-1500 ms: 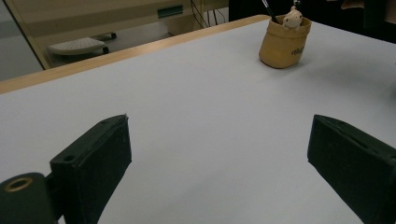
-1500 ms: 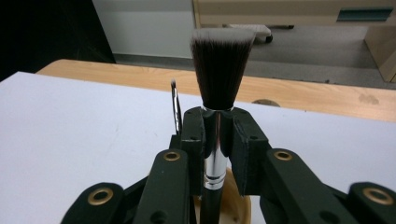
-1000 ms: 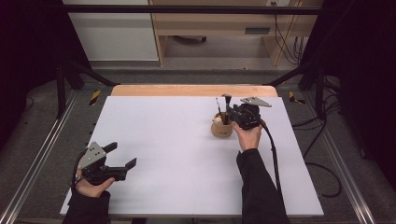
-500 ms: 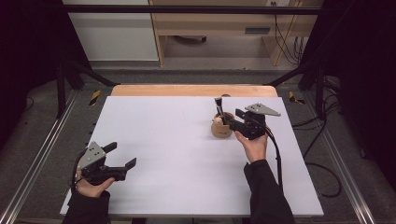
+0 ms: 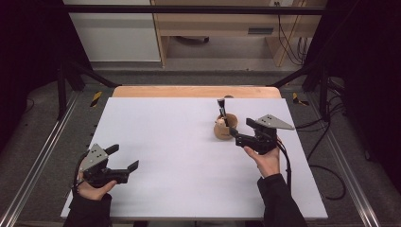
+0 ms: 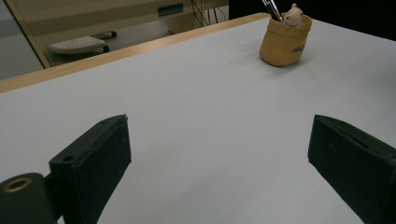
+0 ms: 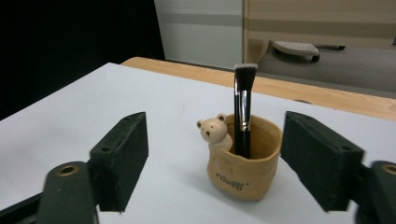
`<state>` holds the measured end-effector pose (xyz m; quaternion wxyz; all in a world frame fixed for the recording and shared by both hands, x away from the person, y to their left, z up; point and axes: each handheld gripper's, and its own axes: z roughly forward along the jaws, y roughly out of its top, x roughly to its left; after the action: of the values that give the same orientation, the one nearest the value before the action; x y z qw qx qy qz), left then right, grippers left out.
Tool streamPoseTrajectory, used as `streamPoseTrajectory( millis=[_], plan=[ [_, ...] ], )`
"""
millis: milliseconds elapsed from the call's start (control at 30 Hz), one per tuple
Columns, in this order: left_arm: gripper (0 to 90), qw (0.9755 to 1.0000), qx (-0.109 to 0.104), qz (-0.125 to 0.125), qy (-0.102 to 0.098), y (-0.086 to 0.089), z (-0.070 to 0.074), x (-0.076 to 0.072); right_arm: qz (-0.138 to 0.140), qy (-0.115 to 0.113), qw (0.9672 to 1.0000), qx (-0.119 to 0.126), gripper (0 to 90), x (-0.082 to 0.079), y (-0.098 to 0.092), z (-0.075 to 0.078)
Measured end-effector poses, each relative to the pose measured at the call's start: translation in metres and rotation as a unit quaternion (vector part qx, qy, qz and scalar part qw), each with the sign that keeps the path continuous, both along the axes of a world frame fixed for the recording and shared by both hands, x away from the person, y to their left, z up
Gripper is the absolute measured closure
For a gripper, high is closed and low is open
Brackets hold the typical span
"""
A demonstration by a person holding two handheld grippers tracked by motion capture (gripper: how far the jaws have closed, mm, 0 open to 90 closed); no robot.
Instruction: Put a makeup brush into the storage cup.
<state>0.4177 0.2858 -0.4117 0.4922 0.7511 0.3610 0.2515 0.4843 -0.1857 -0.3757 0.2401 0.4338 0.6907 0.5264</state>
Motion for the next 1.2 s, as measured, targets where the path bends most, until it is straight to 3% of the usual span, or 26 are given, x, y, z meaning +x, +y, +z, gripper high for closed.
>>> streamPoseTrajectory(
  millis=[333, 767, 1200],
  plan=[
    [5.3, 1.0, -0.002, -0.001, 0.001, 0.0, 0.0, 0.0, 0.004, 0.01, 0.9999, -0.013, 12.9, -0.019, -0.015, -0.007],
    [5.2, 1.0, -0.003, -0.003, 0.003, -0.002, 0.0, 0.0, 0.016, -0.003, 0.9998, -0.007, 10.4, -0.04, -0.03, -0.015],
    [5.1, 1.0, -0.004, -0.002, 0.003, -0.002, -0.001, -0.001, 0.008, -0.007, 0.9999, -0.009, 9.3, -0.055, -0.049, -0.027]
  ],
)
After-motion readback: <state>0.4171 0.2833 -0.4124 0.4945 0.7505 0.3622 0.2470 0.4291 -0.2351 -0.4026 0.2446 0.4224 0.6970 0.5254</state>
